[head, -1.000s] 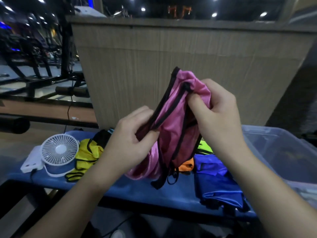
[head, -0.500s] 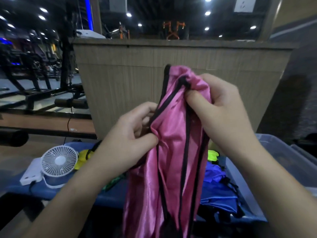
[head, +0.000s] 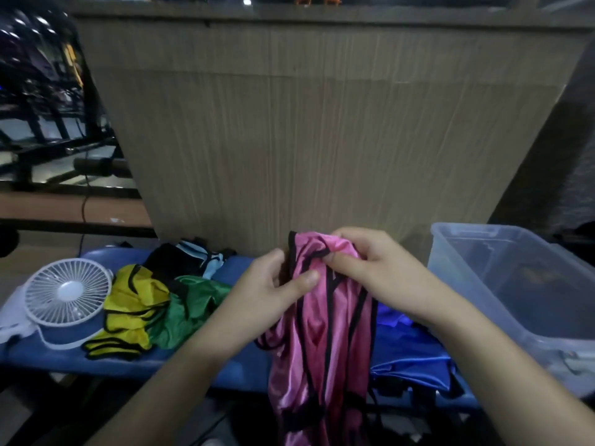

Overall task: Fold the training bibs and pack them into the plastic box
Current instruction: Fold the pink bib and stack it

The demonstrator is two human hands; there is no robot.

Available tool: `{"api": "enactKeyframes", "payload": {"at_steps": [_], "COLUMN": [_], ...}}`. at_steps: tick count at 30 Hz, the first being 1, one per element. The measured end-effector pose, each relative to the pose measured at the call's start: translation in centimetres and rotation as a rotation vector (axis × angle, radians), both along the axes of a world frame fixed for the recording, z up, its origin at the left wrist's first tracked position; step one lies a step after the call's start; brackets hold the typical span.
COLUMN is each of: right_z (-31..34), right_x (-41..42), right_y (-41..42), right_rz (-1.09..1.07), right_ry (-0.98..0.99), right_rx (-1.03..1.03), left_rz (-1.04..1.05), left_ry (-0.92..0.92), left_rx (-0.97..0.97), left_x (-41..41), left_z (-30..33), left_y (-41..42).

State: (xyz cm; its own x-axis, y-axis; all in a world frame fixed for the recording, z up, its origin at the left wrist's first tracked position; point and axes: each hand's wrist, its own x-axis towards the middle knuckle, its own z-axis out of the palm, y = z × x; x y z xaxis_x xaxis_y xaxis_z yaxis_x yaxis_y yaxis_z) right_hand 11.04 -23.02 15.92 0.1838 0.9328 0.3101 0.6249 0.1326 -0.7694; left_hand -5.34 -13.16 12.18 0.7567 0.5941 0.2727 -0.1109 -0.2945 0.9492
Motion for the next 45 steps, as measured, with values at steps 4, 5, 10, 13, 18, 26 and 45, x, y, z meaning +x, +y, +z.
{"api": "enactKeyframes", "payload": {"at_steps": [4, 5, 10, 13, 18, 26, 45], "right_z": [-3.0, -3.7, -6.7, -8.3, -10.2, -11.5, -13.6], "right_x": [1.8, 2.2, 3.5, 3.3, 3.1, 2.7, 0.8], "right_y": [0.9, 1.1, 2.6, 3.3, 3.7, 3.6, 4.0], "right_rz": [0.016, -0.009, -0.108, -0.151, -0.195, -0.269, -0.218], "right_ry": [0.092, 0.117, 0.161, 0.244, 0.252, 0.273, -0.120], "right_rx": [-0.037, -0.040, 0.020, 0.081, 0.124, 0.102, 0.056], "left_rz": [0.019, 0.015, 0.014, 0.029, 0.063, 0.125, 0.045], "left_ry": [0.016, 0.009, 0.003, 0.008, 0.010, 0.038, 0.011], "left_rx": [0.017, 0.002, -0.090, -0.097, 0.101, 0.062, 0.026], "left_x": [1.8, 2.0, 2.6, 2.8, 3.3, 3.7, 2.8], "left_z": [-2.6, -3.2, -5.7, -6.9, -8.4, -9.7, -10.2], "left_y": [2.0, 2.5, 4.8, 5.7, 6.4, 5.9, 6.0]}}
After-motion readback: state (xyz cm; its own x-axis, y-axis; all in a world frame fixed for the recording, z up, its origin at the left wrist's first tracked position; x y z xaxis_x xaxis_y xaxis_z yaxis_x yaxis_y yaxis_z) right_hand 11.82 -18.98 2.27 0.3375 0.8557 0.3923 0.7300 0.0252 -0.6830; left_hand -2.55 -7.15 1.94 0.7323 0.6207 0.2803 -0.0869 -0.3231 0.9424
